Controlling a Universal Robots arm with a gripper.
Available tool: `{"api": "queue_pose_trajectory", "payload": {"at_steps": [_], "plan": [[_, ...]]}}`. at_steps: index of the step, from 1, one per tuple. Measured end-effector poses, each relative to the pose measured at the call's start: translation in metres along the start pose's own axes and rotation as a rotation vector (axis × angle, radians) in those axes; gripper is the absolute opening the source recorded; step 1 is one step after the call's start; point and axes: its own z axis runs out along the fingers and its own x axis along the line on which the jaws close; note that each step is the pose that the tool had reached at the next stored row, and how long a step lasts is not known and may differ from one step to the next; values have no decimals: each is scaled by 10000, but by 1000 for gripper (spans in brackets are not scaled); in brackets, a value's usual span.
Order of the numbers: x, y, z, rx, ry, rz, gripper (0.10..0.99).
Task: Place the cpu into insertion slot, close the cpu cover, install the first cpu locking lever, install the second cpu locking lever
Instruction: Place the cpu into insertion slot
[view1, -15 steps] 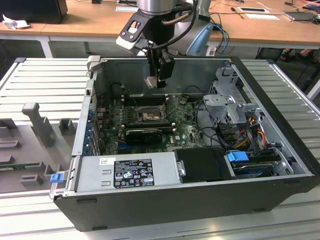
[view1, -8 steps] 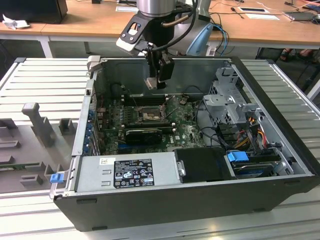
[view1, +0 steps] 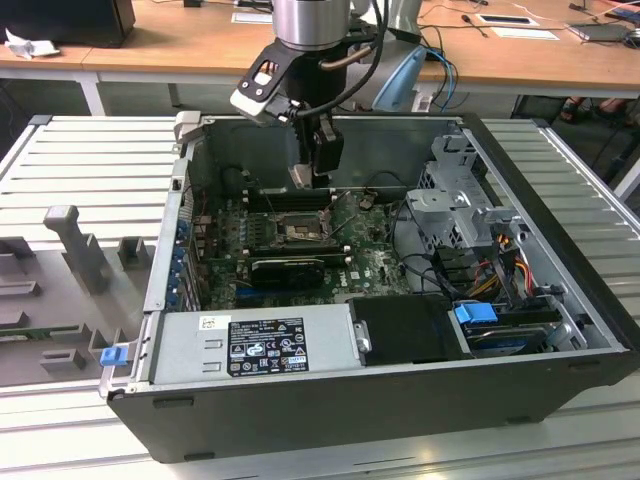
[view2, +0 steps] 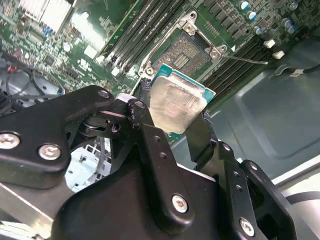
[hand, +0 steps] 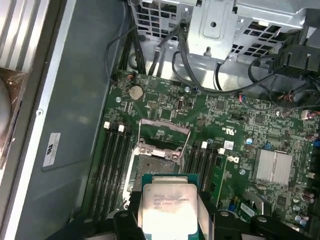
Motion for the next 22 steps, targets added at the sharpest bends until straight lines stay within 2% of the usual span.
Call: {"api": "queue_pose_trajectory", "payload": {"at_steps": [6,10,14,22], "plan": [[-2,-12,101,-22,-77,883,529],[-3,-20,165,-25,-88,1005,529],[-1,-24,211,-36,-134,1543,529],[18,-47,402,-37,-133,1537,529]]}}
